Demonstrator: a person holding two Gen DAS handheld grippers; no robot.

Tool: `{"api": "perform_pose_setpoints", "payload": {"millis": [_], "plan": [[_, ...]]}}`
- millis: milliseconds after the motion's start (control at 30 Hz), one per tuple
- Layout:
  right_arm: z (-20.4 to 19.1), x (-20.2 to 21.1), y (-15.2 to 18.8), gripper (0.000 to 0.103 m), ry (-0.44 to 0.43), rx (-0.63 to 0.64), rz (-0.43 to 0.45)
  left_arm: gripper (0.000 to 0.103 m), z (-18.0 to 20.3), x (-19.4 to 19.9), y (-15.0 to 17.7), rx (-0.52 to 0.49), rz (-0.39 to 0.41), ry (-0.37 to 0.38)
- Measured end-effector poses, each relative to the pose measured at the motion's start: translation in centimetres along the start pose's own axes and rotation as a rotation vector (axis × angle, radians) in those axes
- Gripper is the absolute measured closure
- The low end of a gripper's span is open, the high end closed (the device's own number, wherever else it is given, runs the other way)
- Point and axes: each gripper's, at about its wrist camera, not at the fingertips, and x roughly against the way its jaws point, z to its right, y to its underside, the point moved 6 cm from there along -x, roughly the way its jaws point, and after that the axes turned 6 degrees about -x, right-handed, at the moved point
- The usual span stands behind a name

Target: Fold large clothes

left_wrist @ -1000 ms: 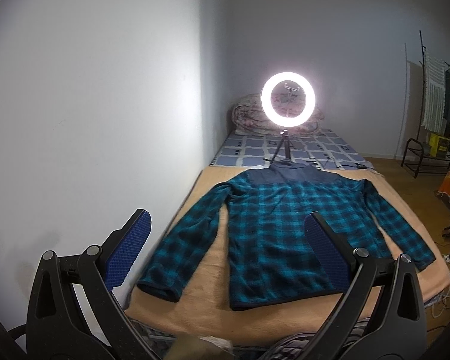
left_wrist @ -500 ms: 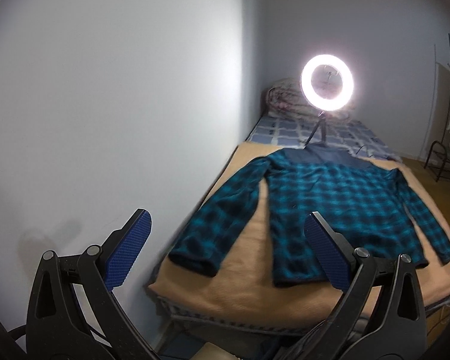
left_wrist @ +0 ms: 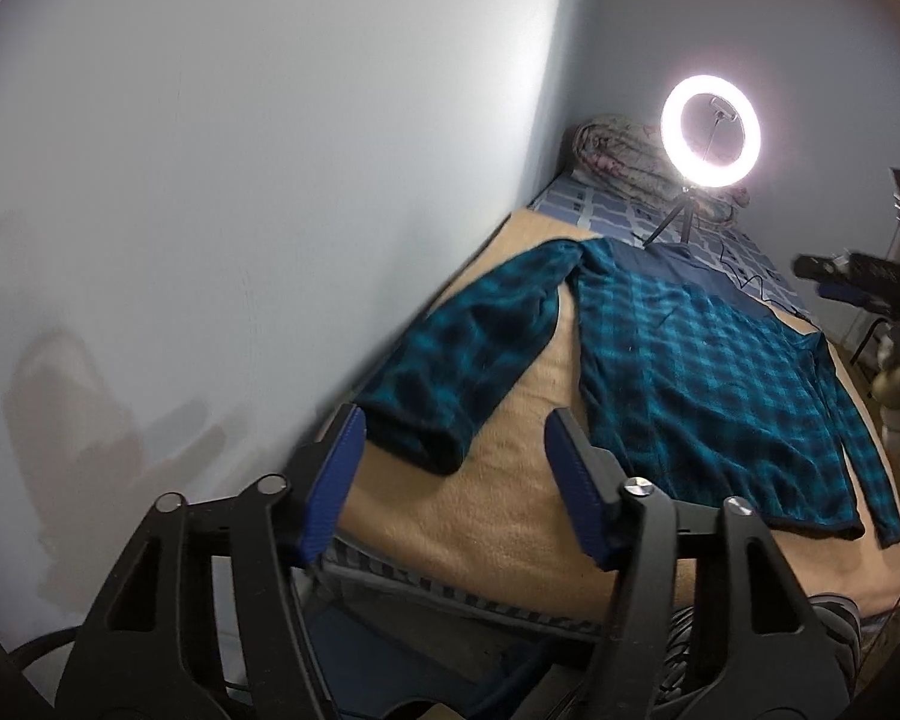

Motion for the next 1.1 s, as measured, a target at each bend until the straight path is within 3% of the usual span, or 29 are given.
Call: {"api": "perform_pose_setpoints", "payload": {"millis": [133, 333, 667, 833, 1000, 1067, 1100], "plan": [[-0.4, -4.7, -0.8, 0.025, -0.073, -0.018, -0.079, 0.048, -0.4, -3.7, 1.9, 0.088, -0.078, 0.065], [-1.3, -12.5, -2.2, 0.035, -0.141, -0.066, -0.189, 0.048, 0.0, -8.2, 3.5, 0.127, -0.138, 0.086], [-2.3, -24.1, -3.5, 0.049, -0.194, -0.185, -0.339, 0.048, -1.4, -13.5, 4.1, 0.198, -0.163, 0.081], [-3.1, -29.1, -4.0, 0.055, -0.240, -0.280, -0.371, 0.048, -1.8, -15.1, 4.1, 0.198, -0.163, 0.072], [-4.6, -32.9, -3.9, 0.063, -0.230, -0.279, -0.409, 0.049, -1.6, -16.2, 3.7, 0.191, -0.150, 0.072], [-4.8, -34.0, -3.7, 0.066, -0.226, -0.281, -0.425, 0.063, -1.3, -16.6, 3.5, 0.171, -0.147, 0.070], [-4.8, -34.4, -3.7, 0.069, -0.223, -0.286, -0.433, 0.076, -1.1, -16.8, 3.4, 0.162, -0.150, 0.070]]}}
